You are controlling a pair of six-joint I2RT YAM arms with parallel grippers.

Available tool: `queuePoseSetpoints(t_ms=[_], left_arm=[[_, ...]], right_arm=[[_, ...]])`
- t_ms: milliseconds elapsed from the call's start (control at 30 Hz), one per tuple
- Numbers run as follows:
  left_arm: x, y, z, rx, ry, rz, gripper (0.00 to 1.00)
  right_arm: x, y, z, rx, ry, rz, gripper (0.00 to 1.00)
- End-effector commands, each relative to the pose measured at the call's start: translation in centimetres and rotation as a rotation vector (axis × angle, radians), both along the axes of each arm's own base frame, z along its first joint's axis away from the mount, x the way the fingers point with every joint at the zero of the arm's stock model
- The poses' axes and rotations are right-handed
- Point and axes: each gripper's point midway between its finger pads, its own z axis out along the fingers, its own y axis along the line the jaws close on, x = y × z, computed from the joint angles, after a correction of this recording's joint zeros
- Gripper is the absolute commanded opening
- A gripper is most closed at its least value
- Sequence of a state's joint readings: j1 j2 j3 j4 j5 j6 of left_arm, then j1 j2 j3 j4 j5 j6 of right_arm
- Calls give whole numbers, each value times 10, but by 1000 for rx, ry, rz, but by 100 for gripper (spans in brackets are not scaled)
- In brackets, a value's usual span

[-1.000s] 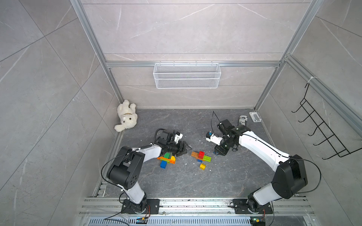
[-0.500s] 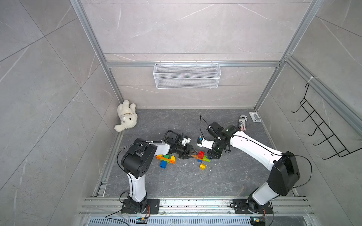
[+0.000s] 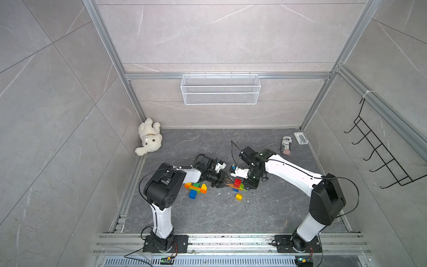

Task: Assemble a fork with lego
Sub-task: Assemble the lego brick with the lego brick.

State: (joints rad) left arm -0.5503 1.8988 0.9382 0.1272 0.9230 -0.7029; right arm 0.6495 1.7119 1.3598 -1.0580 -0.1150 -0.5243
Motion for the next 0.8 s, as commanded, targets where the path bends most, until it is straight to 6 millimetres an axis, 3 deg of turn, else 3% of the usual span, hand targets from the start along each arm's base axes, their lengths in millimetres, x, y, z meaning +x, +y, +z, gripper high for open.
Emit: queuePoseSetpoints(t_ms=[0,167,367,767], left_arm=[[-11,4,-19,53,38,-12,46],[-13,7,-26,69,48,-13,40],[-15,9,-32,88,54,-11,40],[-16,15,-41,105,79,0,38]], right_arm=[[6,-2,-2,-22,-21,32,19],[13,1,-4,-22,-34,53,19],[16,0,-11,-31,-43,77,19],[-3,-1,-28,-17,51,92,20]])
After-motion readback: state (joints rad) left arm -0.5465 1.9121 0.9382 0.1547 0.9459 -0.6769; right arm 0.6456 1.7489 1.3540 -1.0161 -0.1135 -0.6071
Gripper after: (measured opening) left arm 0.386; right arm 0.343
